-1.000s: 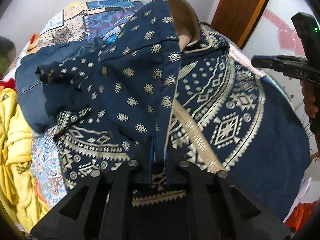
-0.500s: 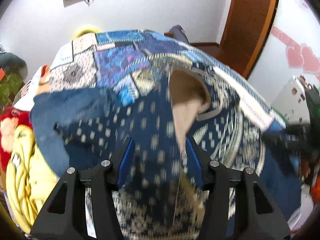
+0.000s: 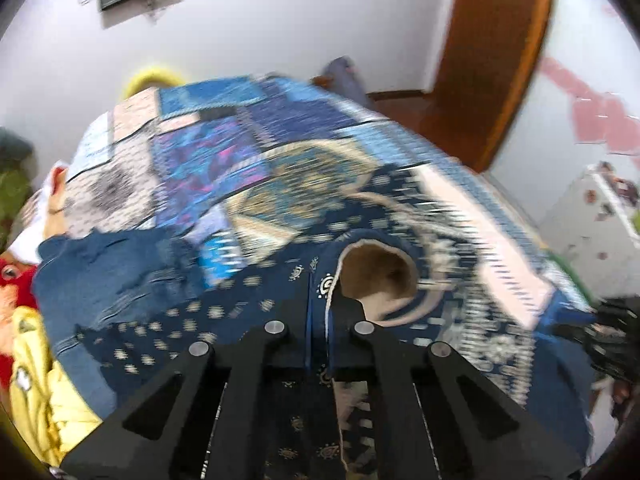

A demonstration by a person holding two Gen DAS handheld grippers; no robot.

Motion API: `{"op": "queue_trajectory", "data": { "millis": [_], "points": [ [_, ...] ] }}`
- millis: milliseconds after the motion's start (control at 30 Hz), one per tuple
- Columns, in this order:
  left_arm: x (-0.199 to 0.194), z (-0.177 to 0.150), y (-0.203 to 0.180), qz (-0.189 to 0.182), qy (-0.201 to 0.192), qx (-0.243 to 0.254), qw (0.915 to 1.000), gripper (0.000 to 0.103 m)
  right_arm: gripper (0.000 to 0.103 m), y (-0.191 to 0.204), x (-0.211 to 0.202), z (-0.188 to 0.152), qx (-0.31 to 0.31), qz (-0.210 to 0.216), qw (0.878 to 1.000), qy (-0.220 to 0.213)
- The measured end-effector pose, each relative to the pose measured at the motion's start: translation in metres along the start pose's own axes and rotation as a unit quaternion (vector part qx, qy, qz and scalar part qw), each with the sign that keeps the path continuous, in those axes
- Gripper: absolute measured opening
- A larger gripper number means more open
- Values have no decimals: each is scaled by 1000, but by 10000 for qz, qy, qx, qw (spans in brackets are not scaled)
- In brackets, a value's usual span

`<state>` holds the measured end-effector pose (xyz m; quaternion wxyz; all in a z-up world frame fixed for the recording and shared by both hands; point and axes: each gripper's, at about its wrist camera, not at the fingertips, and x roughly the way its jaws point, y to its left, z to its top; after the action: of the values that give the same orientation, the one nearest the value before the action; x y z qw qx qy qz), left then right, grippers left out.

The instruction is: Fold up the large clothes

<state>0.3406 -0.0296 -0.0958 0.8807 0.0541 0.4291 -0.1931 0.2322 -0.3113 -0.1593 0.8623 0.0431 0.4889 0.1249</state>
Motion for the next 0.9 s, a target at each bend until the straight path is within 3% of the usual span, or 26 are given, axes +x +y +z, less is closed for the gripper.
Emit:
{"op": "queue_trajectory", "data": {
  "millis": [100, 200, 300, 433, 533, 667, 767, 900],
  "points": [
    [-21, -8, -32, -566, -77, 330, 9978, 4, 10, -3, -7, 4, 2, -103, 9999, -103],
    [-28, -22, -66, -887, 33, 710, 9935, 4, 10, -3, -16, 9, 18, -97, 9997, -236],
    [-23, -44, -99, -1066, 323, 1061, 9881, 4, 10, -1, -22, 14, 61, 7, 9994, -333],
    [-6, -80, -129, -962, 704, 1447, 9823, 7, 10, 9, -27, 16, 14, 167, 9991, -396],
    [6, -99, -132, -1033, 1028, 1309, 9806, 29, 10, 21, -25, 14, -124, 198, 9991, -349],
    [-1, -109, -118, -1096, 962, 832, 9858, 49, 10, 33, -19, 11, -332, 164, 9990, -248],
    [-14, -109, -105, -1202, 923, 573, 9868, 50, 10, 38, -16, 11, -404, 148, 9989, -196],
    [-46, -107, -74, -942, 520, 287, 9938, 53, 10, 40, -11, 17, -451, 121, 9987, -195]
  ]
}}
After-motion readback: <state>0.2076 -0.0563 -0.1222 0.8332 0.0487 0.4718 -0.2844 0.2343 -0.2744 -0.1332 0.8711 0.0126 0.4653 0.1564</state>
